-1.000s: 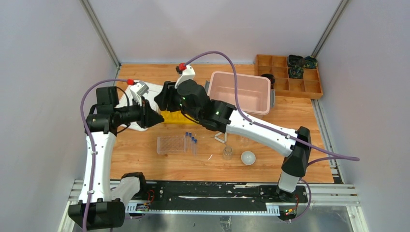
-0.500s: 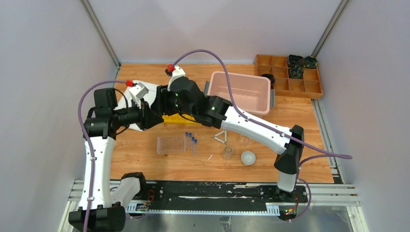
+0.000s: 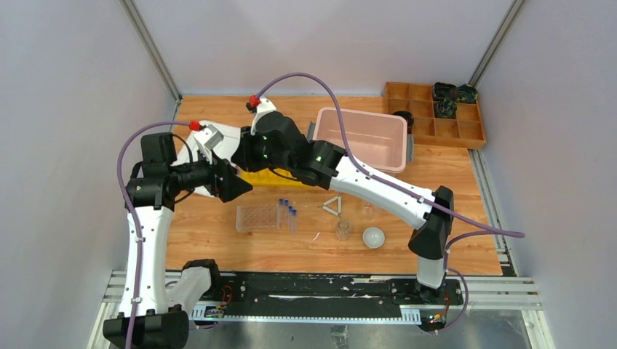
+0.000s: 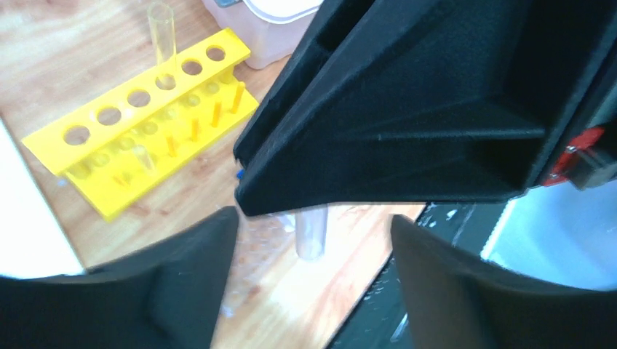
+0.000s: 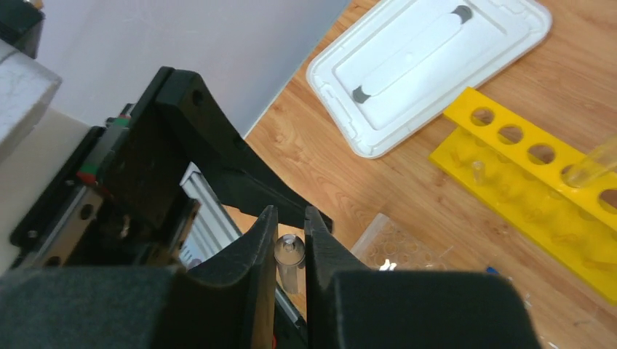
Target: Organize the chemistry lab equipment
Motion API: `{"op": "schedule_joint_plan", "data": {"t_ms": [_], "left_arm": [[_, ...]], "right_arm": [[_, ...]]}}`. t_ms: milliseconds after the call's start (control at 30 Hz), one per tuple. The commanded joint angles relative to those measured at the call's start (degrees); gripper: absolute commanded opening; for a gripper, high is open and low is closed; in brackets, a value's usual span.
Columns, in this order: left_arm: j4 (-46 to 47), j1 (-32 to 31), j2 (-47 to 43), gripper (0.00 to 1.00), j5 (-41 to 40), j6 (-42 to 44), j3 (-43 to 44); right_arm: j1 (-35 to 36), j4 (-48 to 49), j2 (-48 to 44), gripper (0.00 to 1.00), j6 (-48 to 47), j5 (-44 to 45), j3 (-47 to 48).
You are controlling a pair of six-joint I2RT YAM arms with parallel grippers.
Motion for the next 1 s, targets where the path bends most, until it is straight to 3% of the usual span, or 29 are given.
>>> {"op": "schedule_joint_plan", "data": {"t_ms": [0,200,367,500,967], "left_arm": [[0.21,-0.09,-0.77,0.99,-1.49,-1.3,0.42],[0.21,-0.04,-0.03,1.0,-6.33,-5.84,3.74],[0.21,-0.04,2.15,1.0,-13.02,-11.15,6.3],[0.21,0.03,3.42,1.0,-17.26,-11.89,6.68],[0.21,0.04,5.12,1.0,-19.37,-11.77,5.23]], "right_arm": [[-2.1,-0.82,-3.63,0.01,-4.33,4.45,-1.85],[-3.28,6.83,-8.83,0.0,-13.43,14.02,-11.81],[-3.34,28.66,-13.53,0.0,-24.0,19.97,-30.08],[-3.34,43.59,-13.33,0.0,-30.93,21.0,-39.48],[-3.32,50.18,-4.32,0.0,-37.03,28.12,-41.78]]}}
